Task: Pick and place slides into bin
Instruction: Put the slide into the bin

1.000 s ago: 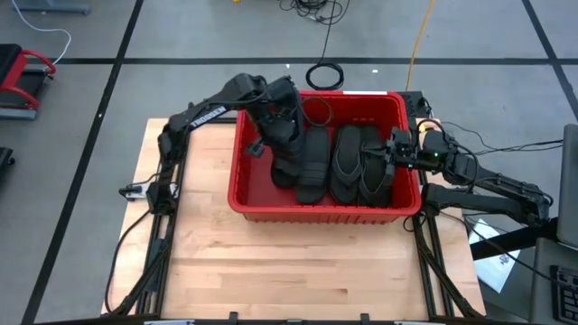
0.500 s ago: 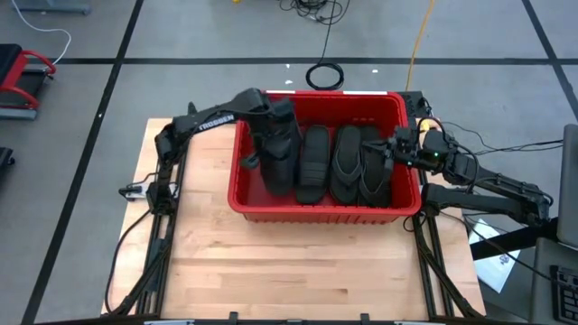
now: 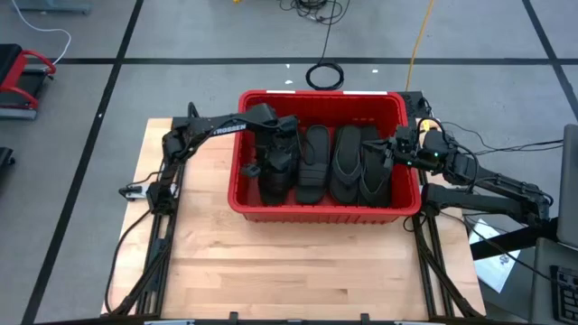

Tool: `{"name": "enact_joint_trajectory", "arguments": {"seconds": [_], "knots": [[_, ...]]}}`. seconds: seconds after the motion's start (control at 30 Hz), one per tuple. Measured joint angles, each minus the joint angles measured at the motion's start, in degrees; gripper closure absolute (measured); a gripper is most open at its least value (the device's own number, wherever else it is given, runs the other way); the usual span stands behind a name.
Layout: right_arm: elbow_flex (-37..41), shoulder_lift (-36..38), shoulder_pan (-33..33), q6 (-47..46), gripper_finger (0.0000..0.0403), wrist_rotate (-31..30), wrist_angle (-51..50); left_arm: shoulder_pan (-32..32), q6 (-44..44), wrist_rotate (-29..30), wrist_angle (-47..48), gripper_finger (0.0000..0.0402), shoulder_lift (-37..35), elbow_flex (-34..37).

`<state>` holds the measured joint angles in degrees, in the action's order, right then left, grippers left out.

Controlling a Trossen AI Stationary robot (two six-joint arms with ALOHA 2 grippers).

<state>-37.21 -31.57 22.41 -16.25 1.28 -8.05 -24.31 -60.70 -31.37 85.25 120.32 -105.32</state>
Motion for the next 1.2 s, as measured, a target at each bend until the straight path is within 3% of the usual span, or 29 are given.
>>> {"name": "enact_joint_trajectory", "arguments": {"seconds": [0.33,0.6,0.9,1.03,1.2], "knots": [[0.0,0.0,0.0,-0.2,0.0399,0.3,-0.6,-1.7,5.3,-3.7,-0.7,0.0401,4.6,-1.0],[0.0,0.0,0.0,0.7,0.0399,0.4,-1.3,-2.4,10.6,-9.1,-0.6,0.0401,7.3,-7.6],[0.0,0.0,0.0,0.9,0.0399,0.5,-1.3,-3.1,9.8,-10.6,-1.7,0.0401,11.6,-9.7],[0.0,0.0,0.0,0.6,0.0399,0.5,-1.3,-3.0,9.4,-9.5,-2.4,0.0401,12.2,-9.7],[0.0,0.0,0.0,0.5,0.0399,0.4,-1.3,-2.5,11.0,-3.8,-6.3,0.0389,12.0,-10.0]]}}
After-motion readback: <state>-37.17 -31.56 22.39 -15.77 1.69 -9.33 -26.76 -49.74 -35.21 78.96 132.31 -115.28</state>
